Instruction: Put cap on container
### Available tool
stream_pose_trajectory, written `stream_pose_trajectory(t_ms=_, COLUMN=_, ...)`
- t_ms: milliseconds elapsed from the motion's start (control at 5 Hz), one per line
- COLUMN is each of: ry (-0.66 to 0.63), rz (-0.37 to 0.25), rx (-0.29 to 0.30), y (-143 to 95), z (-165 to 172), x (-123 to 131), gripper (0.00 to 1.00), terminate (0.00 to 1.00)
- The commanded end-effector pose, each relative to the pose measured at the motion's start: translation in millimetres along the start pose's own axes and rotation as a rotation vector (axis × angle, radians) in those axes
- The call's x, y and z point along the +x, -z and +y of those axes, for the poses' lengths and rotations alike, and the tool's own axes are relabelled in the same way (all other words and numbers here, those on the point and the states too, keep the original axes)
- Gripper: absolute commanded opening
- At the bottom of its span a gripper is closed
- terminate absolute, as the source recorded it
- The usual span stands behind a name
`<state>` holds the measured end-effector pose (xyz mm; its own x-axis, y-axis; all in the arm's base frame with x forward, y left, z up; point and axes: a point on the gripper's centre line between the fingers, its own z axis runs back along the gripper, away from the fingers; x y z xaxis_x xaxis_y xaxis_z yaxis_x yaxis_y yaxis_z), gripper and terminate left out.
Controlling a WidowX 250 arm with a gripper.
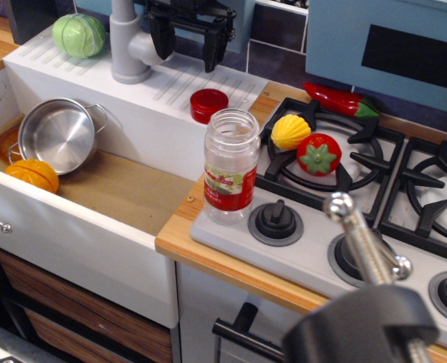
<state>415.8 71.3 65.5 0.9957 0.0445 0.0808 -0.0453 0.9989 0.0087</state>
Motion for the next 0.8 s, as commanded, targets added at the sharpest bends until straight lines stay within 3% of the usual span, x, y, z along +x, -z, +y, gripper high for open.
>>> stream_pose_trajectory(t_ms=0, ry=0.0, rz=0.0, rx=0.0, y=0, z=0, x=0, gripper=1.0, terminate=0.0)
stream_pose_trajectory(t_ms=600, ry=-0.039, rz=-0.052, rx=-0.012, y=24, z=-16, x=8, gripper=1.0, terminate=0.0)
